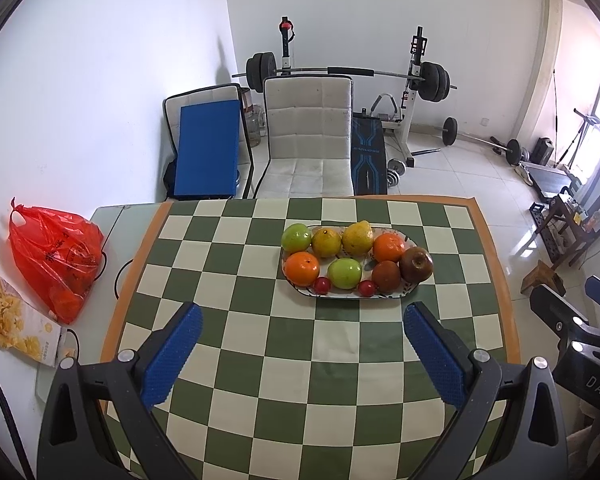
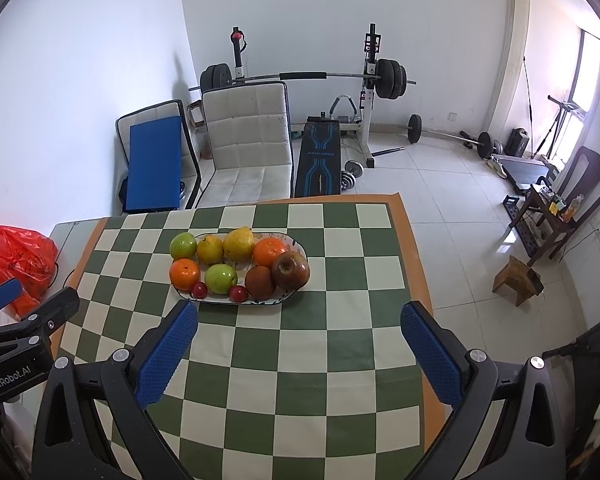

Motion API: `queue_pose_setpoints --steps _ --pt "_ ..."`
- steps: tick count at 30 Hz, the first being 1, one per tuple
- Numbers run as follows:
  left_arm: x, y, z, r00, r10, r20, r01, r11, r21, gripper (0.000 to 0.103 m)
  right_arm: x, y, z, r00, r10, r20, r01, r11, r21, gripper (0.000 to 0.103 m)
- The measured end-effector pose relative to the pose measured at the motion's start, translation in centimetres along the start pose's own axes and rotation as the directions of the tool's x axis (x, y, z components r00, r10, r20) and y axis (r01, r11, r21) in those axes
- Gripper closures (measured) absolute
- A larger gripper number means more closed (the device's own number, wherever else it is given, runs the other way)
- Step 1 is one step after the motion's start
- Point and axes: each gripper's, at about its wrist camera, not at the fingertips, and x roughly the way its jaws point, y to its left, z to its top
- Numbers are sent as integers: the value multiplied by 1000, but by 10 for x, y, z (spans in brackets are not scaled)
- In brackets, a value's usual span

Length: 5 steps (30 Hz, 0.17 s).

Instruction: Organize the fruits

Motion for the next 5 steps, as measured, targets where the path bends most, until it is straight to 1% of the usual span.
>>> queue_pose_setpoints --steps 5 --pt "-3 -2 -2 1000 -4 7 4 1000 -4 0 -1 -1 -2 1000 -2 6 2 1000 0 0"
